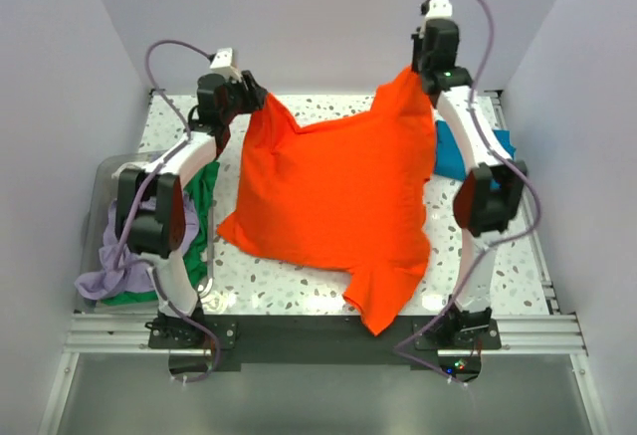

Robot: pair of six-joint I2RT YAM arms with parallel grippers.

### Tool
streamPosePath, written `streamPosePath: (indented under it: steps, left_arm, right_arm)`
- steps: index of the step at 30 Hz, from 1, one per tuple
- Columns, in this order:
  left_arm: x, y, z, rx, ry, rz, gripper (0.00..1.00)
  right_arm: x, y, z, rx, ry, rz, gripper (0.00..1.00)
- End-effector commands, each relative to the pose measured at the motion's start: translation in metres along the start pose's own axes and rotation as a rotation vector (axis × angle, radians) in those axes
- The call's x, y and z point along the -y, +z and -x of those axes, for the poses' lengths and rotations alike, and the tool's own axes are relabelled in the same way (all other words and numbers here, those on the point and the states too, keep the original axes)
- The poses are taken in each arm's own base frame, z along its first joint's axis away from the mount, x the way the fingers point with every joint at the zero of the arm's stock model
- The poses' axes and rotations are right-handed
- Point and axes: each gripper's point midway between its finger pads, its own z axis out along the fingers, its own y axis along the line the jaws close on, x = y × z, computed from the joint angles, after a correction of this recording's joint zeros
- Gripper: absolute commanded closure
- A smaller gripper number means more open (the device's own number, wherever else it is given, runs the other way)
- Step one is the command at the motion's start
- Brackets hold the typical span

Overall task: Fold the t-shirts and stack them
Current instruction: Flatten the tshirt out

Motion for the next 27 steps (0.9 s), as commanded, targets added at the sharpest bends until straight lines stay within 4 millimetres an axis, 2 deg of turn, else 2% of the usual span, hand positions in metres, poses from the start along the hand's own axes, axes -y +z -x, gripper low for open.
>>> streamPosePath:
  steps: [1, 2, 3, 5, 6, 7, 8, 9, 10, 11, 13, 14, 16, 17, 18, 19, 20, 22, 23, 27]
  left_arm:
    - [0.005, 0.029, 0.016, 0.061, -0.021, -0.042, 0.36]
    - [0.003, 0.034, 0.015, 0.06, -0.026, -0.039, 0.28]
    - [0.001, 0.037, 0.011, 0.055, -0.03, -0.032, 0.25]
    - [0.001, 0.037, 0.007, 0.044, -0.033, -0.03, 0.21]
    - [0.002, 0.031, 0.004, 0.04, -0.033, -0.032, 0.2]
    - [0.003, 0.026, 0.004, 0.044, -0.035, -0.033, 0.18]
    - [0.002, 0.02, -0.006, 0.033, -0.035, -0.031, 0.16]
    - [0.003, 0.015, -0.009, 0.027, -0.034, -0.029, 0.15]
    - [0.008, 0.007, -0.003, 0.04, -0.03, -0.03, 0.14]
    - [0.004, 0.0, -0.02, 0.008, -0.029, -0.017, 0.13]
    - [0.005, -0.011, -0.024, 0.001, -0.016, -0.005, 0.12]
    - [0.001, -0.017, -0.044, -0.044, -0.015, 0.009, 0.11]
    - [0.001, -0.026, -0.058, -0.086, -0.006, 0.019, 0.11]
    - [-0.004, -0.03, -0.073, -0.12, -0.004, 0.032, 0.11]
    - [-0.005, -0.034, -0.079, -0.138, 0.001, 0.034, 0.11]
    - [-0.006, -0.037, -0.09, -0.171, 0.0, 0.04, 0.11]
    - [-0.009, -0.041, -0.1, -0.197, -0.002, 0.048, 0.11]
    - [-0.01, -0.046, -0.114, -0.246, 0.004, 0.043, 0.11]
    - [-0.012, -0.05, -0.123, -0.267, 0.007, 0.048, 0.11]
    - [-0.021, -0.058, -0.146, -0.331, 0.03, 0.064, 0.11]
  right_arm:
    - [0.021, 0.036, -0.005, -0.006, -0.007, -0.08, 0.62]
    - [0.02, 0.043, -0.008, -0.028, -0.012, -0.081, 0.26]
    - [0.017, 0.056, -0.031, -0.076, -0.024, -0.081, 0.19]
    - [0.013, 0.056, -0.034, -0.082, -0.004, -0.061, 0.12]
    - [0.01, 0.058, -0.055, -0.121, -0.015, -0.049, 0.07]
    - [0.01, 0.045, -0.041, -0.094, 0.029, -0.041, 0.01]
    - [0.005, 0.043, -0.062, -0.135, 0.033, -0.017, 0.01]
    - [0.005, 0.035, -0.063, -0.143, 0.052, -0.008, 0.01]
    - [0.005, 0.017, -0.046, -0.119, 0.099, 0.002, 0.01]
    - [0.001, 0.008, -0.07, -0.176, 0.11, 0.027, 0.01]
    - [-0.005, -0.012, -0.08, -0.205, 0.185, 0.062, 0.01]
    - [-0.008, -0.033, -0.087, -0.216, 0.212, 0.094, 0.01]
    - [-0.026, -0.056, -0.095, -0.23, 0.289, 0.195, 0.01]
    - [-0.03, -0.07, -0.11, -0.245, 0.31, 0.225, 0.01]
    - [-0.04, -0.08, -0.118, -0.261, 0.321, 0.272, 0.01]
    - [-0.044, -0.086, -0.126, -0.277, 0.341, 0.284, 0.01]
    - [-0.048, -0.092, -0.149, -0.326, 0.339, 0.287, 0.01]
    - [-0.057, -0.1, -0.169, -0.378, 0.33, 0.305, 0.01]
    - [-0.059, -0.105, -0.189, -0.437, 0.321, 0.302, 0.01]
    - [-0.072, -0.107, -0.232, -0.555, 0.315, 0.327, 0.01]
